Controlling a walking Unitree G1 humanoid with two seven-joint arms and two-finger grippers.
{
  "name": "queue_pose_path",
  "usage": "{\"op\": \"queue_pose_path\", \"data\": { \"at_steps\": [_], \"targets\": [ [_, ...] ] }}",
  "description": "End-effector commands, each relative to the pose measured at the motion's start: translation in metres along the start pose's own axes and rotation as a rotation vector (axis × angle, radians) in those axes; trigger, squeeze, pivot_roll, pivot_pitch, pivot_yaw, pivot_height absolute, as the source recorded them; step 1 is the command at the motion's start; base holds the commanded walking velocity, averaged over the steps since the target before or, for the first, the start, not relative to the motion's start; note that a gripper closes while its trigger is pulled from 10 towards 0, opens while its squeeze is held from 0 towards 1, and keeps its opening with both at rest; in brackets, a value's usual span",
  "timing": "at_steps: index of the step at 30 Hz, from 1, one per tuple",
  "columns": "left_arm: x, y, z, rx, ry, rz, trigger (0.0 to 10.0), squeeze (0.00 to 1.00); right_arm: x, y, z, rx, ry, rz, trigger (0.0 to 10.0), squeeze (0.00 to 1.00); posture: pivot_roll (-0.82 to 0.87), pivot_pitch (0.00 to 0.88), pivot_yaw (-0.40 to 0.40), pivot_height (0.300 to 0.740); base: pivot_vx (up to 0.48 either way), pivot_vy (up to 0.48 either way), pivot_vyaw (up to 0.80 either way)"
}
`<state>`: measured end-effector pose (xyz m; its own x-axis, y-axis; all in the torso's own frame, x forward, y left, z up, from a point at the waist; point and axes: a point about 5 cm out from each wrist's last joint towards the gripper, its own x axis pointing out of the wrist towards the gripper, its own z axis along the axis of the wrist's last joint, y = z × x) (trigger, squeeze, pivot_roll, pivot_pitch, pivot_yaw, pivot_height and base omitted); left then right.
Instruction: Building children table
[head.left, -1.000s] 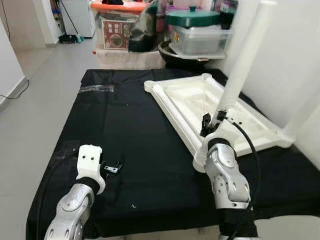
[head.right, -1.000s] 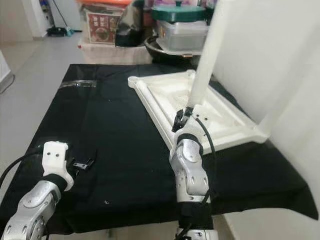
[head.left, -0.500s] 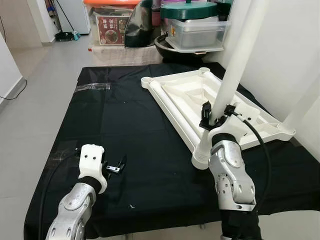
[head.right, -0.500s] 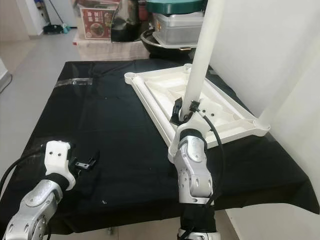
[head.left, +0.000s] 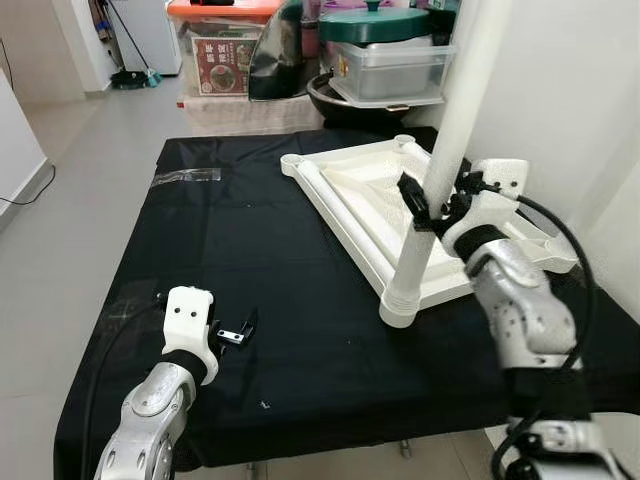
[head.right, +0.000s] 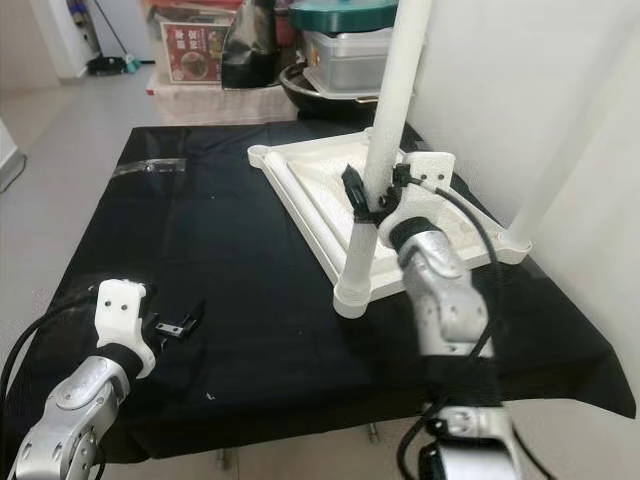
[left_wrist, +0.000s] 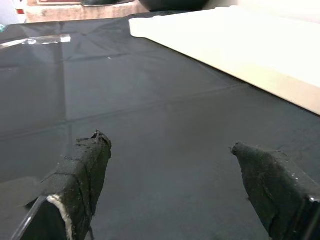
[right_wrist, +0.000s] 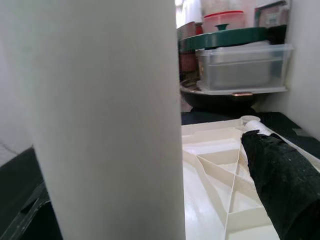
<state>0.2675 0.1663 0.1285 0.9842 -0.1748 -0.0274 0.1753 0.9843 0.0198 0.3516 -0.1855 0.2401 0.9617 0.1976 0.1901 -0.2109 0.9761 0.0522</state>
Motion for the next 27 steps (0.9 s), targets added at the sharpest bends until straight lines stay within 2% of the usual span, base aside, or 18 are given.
{"op": "queue_pose_path", "data": {
  "at_steps": [1, 4, 7, 13, 17, 18, 19, 20, 21, 22, 27],
  "targets": [
    [-0.001, 0.001, -0.004, 0.015, 0.015, -0.003, 10.0, 0.0, 0.002, -0.008, -0.007, 0.007, 0.066, 0.037, 10.0, 0.0, 0.01, 0.0, -0.048, 0.74, 0.0, 0.0, 0.0],
    [0.0, 0.001, -0.005, 0.016, 0.016, -0.005, 10.0, 0.0, 0.006, -0.013, -0.012, -0.009, 0.127, 0.163, 10.0, 0.0, 0.01, 0.0, -0.05, 0.74, 0.0, 0.0, 0.0],
    [0.001, 0.002, -0.004, 0.02, 0.014, -0.006, 10.0, 0.0, 0.016, -0.022, -0.006, -0.062, 0.14, 0.257, 10.0, 0.0, 0.01, 0.0, -0.056, 0.74, 0.0, 0.0, 0.0],
    [0.002, 0.004, -0.004, 0.025, 0.014, -0.005, 10.0, 0.0, 0.023, -0.031, 0.001, -0.11, 0.164, 0.36, 10.0, 0.0, 0.02, 0.0, -0.058, 0.74, 0.0, 0.0, 0.0],
    [0.002, 0.004, -0.004, 0.027, 0.014, -0.007, 10.0, 0.0, 0.024, -0.036, 0.002, -0.135, 0.171, 0.376, 9.7, 0.0, 0.02, 0.0, -0.06, 0.74, 0.0, 0.0, 0.0],
    [0.002, 0.003, -0.004, 0.028, 0.014, -0.01, 10.0, 0.0, 0.025, -0.042, 0.003, -0.147, 0.186, 0.387, 5.4, 0.0, 0.02, 0.0, -0.064, 0.74, 0.0, 0.0, 0.0],
    [0.002, 0.003, -0.004, 0.028, 0.014, -0.01, 10.0, 0.0, 0.025, -0.042, 0.003, -0.147, 0.186, 0.387, 5.4, 0.0, 0.02, 0.0, -0.064, 0.74, 0.0, 0.0, 0.0],
    [0.002, 0.003, -0.004, 0.029, 0.013, -0.011, 10.0, 0.0, 0.026, -0.047, 0.004, -0.155, 0.194, 0.397, 2.3, 0.0, 0.03, 0.0, -0.066, 0.74, 0.0, 0.0, 0.0],
    [0.002, 0.003, -0.004, 0.029, 0.013, -0.011, 10.0, 0.0, 0.026, -0.047, 0.004, -0.155, 0.194, 0.397, 2.3, 0.0, 0.03, 0.0, -0.066, 0.74, 0.0, 0.0, 0.0],
    [0.002, 0.002, -0.004, 0.029, 0.013, -0.013, 10.0, 0.0, 0.026, -0.051, 0.005, -0.16, 0.201, 0.398, 0.0, 0.0, 0.03, 0.0, -0.067, 0.74, 0.0, 0.0, 0.0],
    [0.001, 0.001, -0.005, 0.029, 0.015, -0.014, 10.0, 0.0, 0.024, -0.055, 0.0, -0.149, 0.223, 0.41, 0.0, 0.0, 0.03, 0.0, -0.068, 0.74, 0.0, 0.0, 0.0]
  ]
}}
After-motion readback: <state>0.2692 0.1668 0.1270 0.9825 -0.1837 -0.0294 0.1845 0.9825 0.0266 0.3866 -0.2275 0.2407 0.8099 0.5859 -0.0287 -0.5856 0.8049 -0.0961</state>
